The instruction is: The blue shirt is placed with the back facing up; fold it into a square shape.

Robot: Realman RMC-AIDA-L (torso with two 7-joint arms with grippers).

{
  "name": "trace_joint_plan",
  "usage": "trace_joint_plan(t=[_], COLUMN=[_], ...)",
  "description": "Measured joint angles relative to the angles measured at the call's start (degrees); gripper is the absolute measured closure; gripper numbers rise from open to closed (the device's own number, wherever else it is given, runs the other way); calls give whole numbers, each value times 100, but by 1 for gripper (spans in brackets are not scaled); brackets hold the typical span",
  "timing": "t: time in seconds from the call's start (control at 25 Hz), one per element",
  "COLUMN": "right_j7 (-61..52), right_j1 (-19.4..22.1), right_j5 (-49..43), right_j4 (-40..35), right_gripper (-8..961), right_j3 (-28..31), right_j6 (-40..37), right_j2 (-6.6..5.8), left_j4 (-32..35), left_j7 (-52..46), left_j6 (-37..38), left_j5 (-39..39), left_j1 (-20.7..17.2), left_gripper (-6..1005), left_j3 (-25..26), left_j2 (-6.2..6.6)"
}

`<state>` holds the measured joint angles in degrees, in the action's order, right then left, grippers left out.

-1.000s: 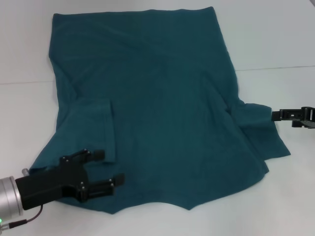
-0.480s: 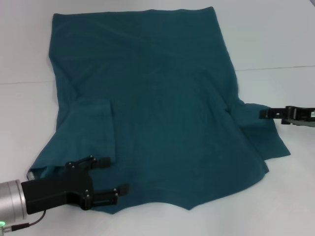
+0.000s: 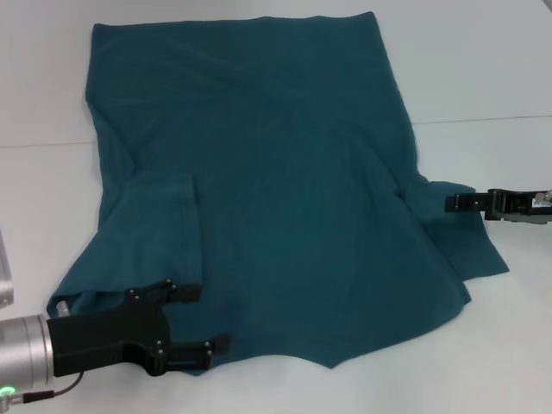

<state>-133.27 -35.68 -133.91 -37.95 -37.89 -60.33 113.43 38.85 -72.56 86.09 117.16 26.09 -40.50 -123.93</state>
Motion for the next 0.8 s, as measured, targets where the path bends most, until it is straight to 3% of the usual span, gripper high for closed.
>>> trace_joint_plan(t=[0.24,0.6,0.8], right_j7=[-2,23,23], right_j1=[-18,-43,-6], right_j5=[-4,-4,20], right_j4=[39,400,368], right_gripper=[80,169,360], right_j3=[0,-22,-31], right_j6=[185,485,488], right_j2=[77,59,68], left_j4=[2,27,28], left_j7=[-3,-29,-42], left_j6=[-16,-30,-32], left_j5=[5,8,8], left_j1=[13,22,41], left_gripper=[78,81,83], left_j3=[-2,14,3], left_j2=[0,20,20])
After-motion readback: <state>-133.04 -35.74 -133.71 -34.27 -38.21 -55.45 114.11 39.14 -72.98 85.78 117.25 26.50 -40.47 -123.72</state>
